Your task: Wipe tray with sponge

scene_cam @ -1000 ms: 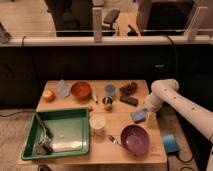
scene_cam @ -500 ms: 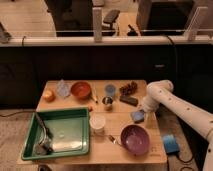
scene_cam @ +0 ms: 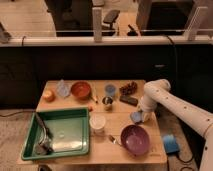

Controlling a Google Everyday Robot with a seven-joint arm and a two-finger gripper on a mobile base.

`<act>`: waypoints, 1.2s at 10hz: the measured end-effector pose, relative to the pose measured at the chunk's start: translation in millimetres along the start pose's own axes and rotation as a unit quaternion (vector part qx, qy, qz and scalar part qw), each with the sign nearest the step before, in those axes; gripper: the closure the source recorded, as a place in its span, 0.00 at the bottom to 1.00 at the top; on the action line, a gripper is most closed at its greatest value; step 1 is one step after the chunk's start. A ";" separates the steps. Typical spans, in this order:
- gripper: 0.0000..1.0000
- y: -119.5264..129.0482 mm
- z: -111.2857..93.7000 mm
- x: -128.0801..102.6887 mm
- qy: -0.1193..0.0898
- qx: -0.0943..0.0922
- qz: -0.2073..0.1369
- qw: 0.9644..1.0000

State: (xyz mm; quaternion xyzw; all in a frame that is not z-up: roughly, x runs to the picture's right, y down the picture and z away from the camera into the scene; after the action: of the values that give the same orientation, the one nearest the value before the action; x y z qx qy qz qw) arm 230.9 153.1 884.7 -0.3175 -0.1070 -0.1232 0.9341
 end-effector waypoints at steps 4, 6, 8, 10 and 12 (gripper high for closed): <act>1.00 -7.6 -27.2 0.3 -0.002 0.018 -0.008 1.000; 1.00 -10.1 -44.3 0.1 -0.004 0.029 -0.011 1.000; 1.00 -10.8 -57.0 -1.4 -0.004 0.039 -0.015 0.999; 1.00 -10.2 -70.1 -3.2 -0.004 0.048 -0.021 0.999; 1.00 -8.7 -77.5 -4.3 -0.003 0.054 -0.025 0.998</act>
State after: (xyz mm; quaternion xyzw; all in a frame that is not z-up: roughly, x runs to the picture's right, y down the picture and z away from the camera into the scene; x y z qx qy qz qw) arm 233.6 99.0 828.3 -0.2646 -0.1244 -0.1396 0.9461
